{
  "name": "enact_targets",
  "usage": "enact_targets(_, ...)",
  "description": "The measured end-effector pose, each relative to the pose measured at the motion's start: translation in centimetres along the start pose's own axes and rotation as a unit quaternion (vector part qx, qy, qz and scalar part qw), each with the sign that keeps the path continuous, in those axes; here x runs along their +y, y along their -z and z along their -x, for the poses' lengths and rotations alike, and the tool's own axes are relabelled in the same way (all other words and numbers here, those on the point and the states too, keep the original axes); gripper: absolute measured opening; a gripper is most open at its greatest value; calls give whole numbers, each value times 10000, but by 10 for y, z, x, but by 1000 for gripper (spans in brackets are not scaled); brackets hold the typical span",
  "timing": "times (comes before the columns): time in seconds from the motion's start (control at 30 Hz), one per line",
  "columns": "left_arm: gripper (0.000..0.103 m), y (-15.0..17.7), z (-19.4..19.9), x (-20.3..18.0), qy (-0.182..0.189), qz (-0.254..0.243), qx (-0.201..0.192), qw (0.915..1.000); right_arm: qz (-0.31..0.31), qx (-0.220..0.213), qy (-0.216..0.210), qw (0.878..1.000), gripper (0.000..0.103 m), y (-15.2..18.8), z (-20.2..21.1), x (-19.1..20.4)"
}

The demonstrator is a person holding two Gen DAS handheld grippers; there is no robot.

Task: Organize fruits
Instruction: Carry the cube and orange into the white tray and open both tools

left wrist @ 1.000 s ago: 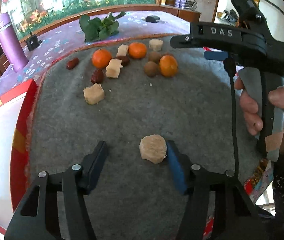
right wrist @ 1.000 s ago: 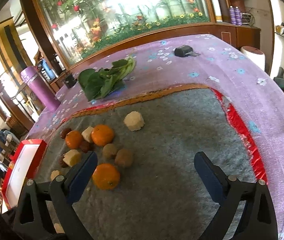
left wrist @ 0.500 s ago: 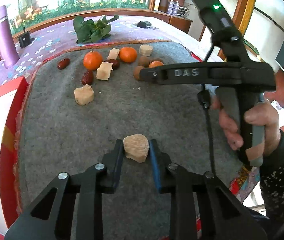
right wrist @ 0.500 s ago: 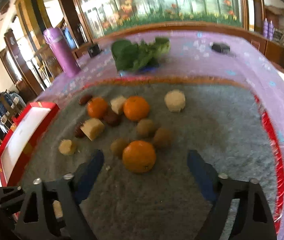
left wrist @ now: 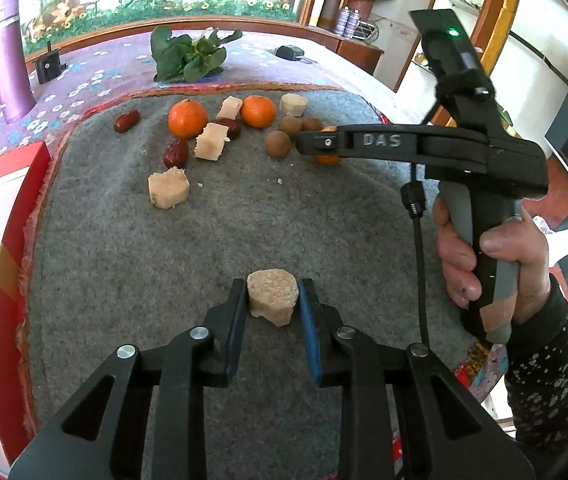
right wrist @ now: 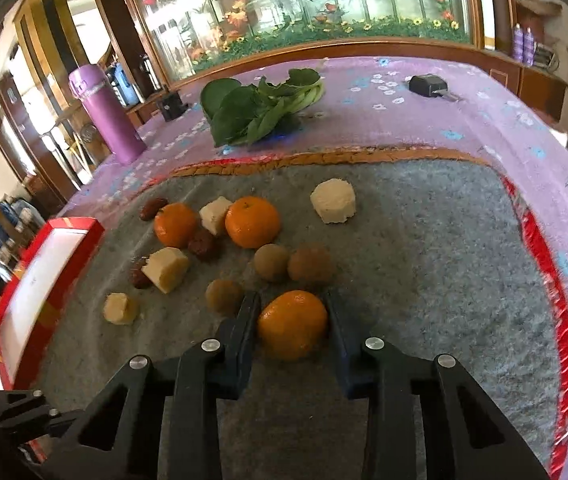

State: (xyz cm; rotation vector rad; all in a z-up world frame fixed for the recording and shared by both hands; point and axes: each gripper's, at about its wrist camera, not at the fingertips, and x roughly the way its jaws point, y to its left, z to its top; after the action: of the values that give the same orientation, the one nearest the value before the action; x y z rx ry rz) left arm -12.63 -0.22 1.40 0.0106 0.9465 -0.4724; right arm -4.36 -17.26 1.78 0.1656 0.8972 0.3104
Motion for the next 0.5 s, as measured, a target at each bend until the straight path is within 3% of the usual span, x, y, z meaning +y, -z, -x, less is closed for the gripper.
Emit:
enact_targets(0.2,23,-1,6,1,-161,35,-90,9998,-92,-178,-427,9989,33,0,12,2)
enact_targets(0.5,23,-5,55,24,-808,282,-761,9934,217,-387,-723,9964,33,1,20,20)
